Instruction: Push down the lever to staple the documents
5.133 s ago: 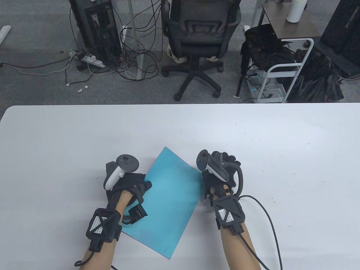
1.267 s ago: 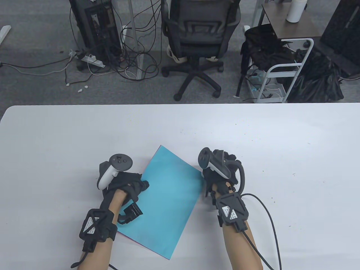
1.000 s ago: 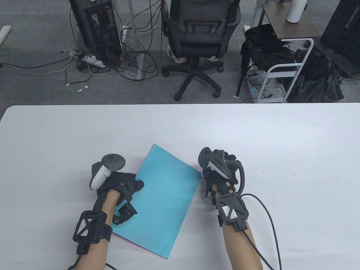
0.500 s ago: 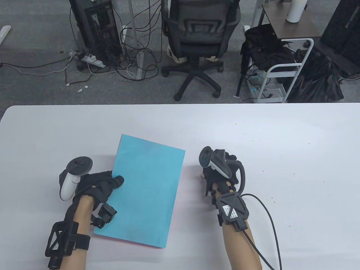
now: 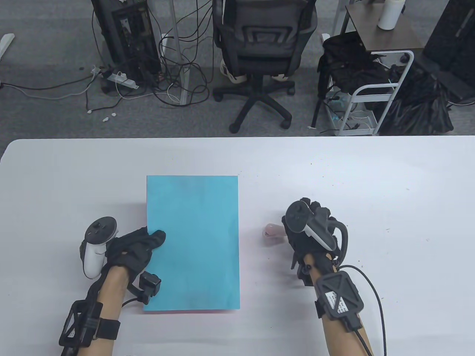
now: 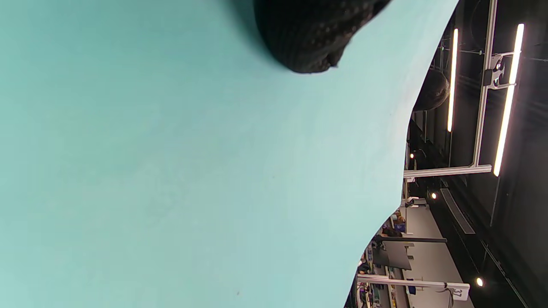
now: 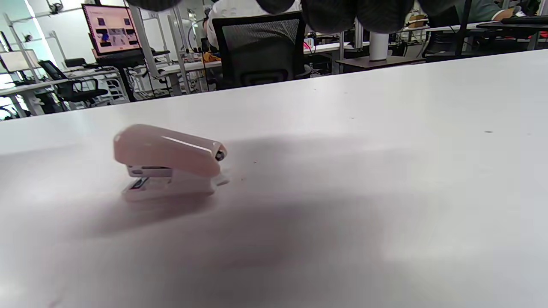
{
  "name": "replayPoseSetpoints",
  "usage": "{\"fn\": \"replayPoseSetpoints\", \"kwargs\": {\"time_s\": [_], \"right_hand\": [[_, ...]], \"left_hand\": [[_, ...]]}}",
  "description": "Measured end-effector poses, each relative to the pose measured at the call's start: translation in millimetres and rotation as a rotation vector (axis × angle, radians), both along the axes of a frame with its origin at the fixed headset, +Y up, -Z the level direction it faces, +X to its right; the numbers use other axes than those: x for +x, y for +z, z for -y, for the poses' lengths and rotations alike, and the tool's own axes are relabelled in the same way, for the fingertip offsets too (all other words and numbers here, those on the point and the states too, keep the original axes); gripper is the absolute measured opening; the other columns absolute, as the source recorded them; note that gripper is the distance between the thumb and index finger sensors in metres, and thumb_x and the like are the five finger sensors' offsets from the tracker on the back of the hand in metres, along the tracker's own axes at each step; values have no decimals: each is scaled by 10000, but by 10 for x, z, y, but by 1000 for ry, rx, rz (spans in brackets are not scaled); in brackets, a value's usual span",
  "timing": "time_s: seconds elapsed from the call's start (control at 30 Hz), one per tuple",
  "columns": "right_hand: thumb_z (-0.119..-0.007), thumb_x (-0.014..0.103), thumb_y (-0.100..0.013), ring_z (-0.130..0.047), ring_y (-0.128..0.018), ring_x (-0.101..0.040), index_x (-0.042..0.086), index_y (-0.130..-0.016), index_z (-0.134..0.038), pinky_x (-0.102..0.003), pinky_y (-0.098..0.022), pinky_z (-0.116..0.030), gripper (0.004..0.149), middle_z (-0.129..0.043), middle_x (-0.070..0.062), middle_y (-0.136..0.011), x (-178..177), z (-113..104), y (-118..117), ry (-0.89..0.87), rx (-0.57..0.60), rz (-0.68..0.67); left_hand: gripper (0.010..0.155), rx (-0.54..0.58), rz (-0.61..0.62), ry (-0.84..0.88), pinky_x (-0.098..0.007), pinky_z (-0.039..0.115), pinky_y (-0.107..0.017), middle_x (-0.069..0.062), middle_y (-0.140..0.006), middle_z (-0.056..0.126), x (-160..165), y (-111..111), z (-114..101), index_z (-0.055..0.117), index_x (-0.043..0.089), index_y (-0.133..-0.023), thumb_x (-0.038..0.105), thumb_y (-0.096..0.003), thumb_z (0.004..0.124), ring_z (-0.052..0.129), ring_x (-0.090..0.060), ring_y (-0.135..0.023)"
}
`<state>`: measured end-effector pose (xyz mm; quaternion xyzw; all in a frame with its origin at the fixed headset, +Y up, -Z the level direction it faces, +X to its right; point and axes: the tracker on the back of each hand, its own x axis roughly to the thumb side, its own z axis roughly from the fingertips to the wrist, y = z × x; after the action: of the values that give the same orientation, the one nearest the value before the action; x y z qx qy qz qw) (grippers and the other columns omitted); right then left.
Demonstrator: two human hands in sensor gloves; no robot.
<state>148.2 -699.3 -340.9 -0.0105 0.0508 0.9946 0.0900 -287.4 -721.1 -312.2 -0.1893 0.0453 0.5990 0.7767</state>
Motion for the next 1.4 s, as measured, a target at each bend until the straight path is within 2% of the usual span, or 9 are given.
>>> {"fn": "replayPoseSetpoints", "kwargs": {"time_s": [0.23,0.4,0.47,0.53,0.63,0.97,1.03,1.1,1.4], "right_hand": [[-519,500,-561,-390,-978,-700,-71,-1123,-239,-774,-672,-429,849,-281,-440,-1100,204,-110,555,-39,34,-81],[-527,500,-561,-345,-976,-708,-70,-1123,-235,-788,-664,-392,852,-250,-443,-1098,228,45,738,-50,109,-134],[-539,494,-559,-333,-970,-715,-73,-1119,-247,-793,-658,-382,849,-250,-444,-1096,238,157,740,-51,123,-146],[-543,492,-558,-314,-969,-712,-70,-1116,-239,-795,-657,-364,848,-236,-440,-1094,242,204,720,-27,64,-159],[-547,492,-557,-329,-969,-709,-70,-1115,-251,-793,-657,-374,845,-254,-438,-1094,270,205,715,-2,111,-167],[-545,493,-559,-330,-967,-711,-74,-1115,-249,-794,-655,-375,848,-261,-439,-1093,352,187,723,-73,105,-163],[-545,493,-559,-329,-967,-712,-74,-1115,-250,-794,-655,-376,847,-259,-441,-1093,354,186,723,-81,103,-162],[-544,493,-559,-333,-967,-711,-75,-1115,-250,-794,-655,-377,848,-259,-440,-1094,354,193,723,-84,101,-164],[-544,494,-559,-337,-969,-709,-76,-1115,-252,-792,-656,-382,849,-275,-440,-1091,344,211,720,-92,90,-164]], "left_hand": [[409,15,-28,-36,-591,868,-474,-149,-795,1009,78,39,13,809,64,-951,229,-584,742,1046,-335,-609],[408,15,-41,-47,-590,871,-472,-147,-790,1013,145,56,44,813,64,-948,229,-581,744,1050,-331,-605],[408,9,-48,-69,-592,869,-473,-148,-790,1013,165,51,79,814,63,-948,228,-581,745,1049,-332,-606],[408,4,-55,-112,-592,869,-472,-149,-789,1014,180,35,118,817,62,-945,227,-579,747,1049,-335,-605],[409,-4,-76,-183,-591,868,-477,-149,-789,1015,203,-2,188,817,64,-946,229,-578,748,1048,-334,-609],[411,-4,-134,-533,-618,825,-529,-159,-827,1000,332,-50,287,809,69,-953,235,-582,748,1012,-362,-682],[409,-14,-146,-612,-670,766,-553,-196,-882,941,366,-46,281,811,84,-955,241,-583,745,942,-420,-739],[406,-69,-131,-739,-728,685,-568,-243,-927,801,400,-50,285,813,107,-959,256,-589,740,834,-440,-770],[429,-5,-133,-1010,-710,748,-527,-156,-773,879,484,-106,358,848,84,-932,267,-547,797,907,-339,-646]]}}
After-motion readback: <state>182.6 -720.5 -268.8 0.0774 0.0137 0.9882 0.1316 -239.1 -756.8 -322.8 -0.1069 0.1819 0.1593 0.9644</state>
